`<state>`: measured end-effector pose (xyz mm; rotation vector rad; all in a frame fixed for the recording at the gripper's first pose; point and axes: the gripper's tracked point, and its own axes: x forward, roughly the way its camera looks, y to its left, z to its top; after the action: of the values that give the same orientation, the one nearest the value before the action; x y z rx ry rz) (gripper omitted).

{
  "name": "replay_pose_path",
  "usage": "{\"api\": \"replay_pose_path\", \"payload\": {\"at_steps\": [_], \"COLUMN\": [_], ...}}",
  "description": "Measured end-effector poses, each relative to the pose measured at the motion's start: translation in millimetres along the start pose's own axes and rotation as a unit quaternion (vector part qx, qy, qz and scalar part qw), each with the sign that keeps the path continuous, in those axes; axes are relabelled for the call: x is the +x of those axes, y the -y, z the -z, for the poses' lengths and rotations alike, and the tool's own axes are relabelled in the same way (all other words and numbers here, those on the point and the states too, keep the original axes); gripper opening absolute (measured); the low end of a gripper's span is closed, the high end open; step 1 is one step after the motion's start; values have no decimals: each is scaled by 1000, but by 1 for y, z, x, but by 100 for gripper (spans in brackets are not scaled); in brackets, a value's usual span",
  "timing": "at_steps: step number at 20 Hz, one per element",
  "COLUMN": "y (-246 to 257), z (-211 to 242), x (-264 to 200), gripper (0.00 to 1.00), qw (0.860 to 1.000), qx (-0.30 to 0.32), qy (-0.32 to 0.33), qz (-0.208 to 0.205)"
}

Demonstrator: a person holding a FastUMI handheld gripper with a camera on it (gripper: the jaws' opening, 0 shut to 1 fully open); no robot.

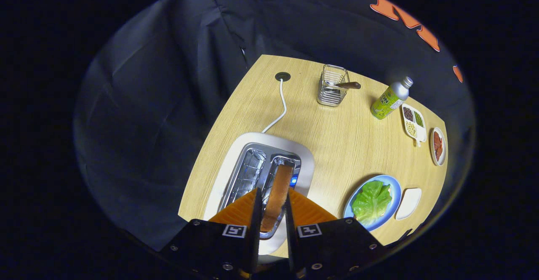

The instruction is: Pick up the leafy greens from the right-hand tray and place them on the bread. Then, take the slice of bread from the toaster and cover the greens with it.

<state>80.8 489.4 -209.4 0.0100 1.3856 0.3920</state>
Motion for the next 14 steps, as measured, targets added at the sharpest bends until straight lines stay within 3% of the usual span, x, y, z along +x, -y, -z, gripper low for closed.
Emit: {"api": "replay_pose_path", "payload": {"at_steps": [4, 14], "y": [-6, 4], "z": [0, -17], "x": [-4, -69], "gripper": [16, 13], "qw": [1000, 993], "qx": [5, 32], "qy": [5, 67], "qz": [-17, -92]}}
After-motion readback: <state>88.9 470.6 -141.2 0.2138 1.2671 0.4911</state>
